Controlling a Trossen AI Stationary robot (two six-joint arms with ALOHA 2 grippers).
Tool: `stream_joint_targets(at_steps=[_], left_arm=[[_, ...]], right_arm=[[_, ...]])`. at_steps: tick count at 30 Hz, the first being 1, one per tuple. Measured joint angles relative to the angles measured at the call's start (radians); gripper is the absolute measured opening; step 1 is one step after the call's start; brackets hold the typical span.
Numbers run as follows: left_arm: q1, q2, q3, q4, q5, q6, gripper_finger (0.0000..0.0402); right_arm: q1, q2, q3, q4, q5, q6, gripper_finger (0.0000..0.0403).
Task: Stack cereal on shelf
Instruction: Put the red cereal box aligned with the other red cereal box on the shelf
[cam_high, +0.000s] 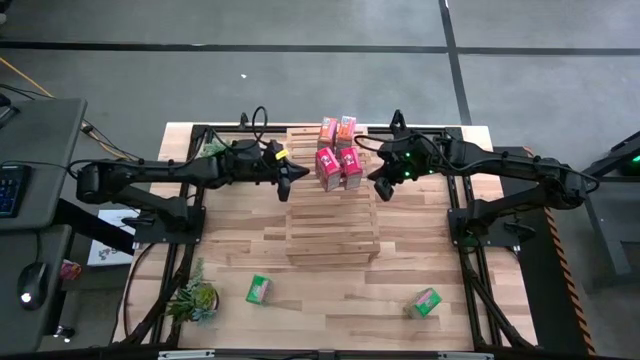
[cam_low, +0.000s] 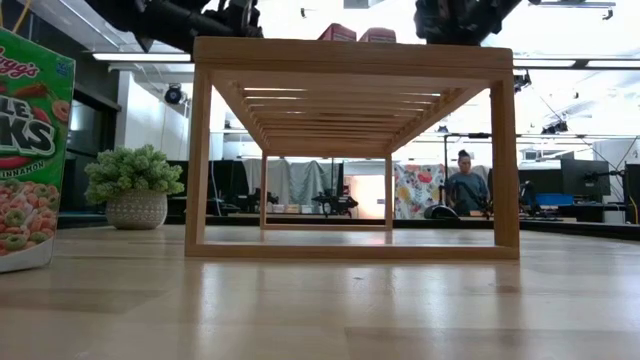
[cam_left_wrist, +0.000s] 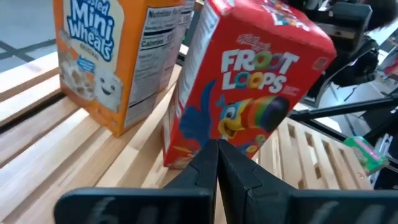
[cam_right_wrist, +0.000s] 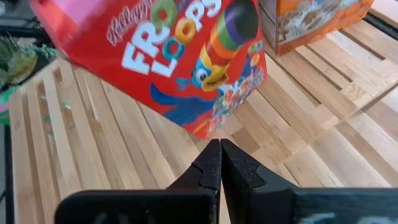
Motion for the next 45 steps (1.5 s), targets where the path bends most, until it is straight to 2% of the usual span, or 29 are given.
stream_joint_targets(at_steps=[9, 16, 20, 24, 31, 45], left_arm=[[0.001, 0.0, 0.0, -0.004, -0.026, 0.023, 0.0], [0.001, 0.0, 0.0, -0.013, -0.024, 0.181, 0.0], [0.016, 0.0, 0.0, -0.012, -0.018, 0.143, 0.0], [0.024, 0.0, 0.0, -0.009, 0.036, 0.179, 0.0], [0.015, 0.003, 0.0, -0.007, 0.032, 0.212, 0.0], [0.016, 0.153, 0.001, 0.147, 0.065, 0.233, 0.0]], right_arm=[[0.0, -0.004, 0.0, -0.02, 0.0, -0.039, 0.0], [0.0, -0.067, 0.0, -0.055, 0.001, -0.062, 0.0], [0.0, -0.088, 0.0, -0.067, 0.03, -0.147, 0.0], [0.0, -0.063, 0.0, -0.029, 0.03, -0.213, 0.0], [0.0, 0.027, 0.0, 0.068, 0.011, -0.24, 0.0], [0.009, 0.053, 0.0, 0.09, -0.053, -0.23, 0.0]])
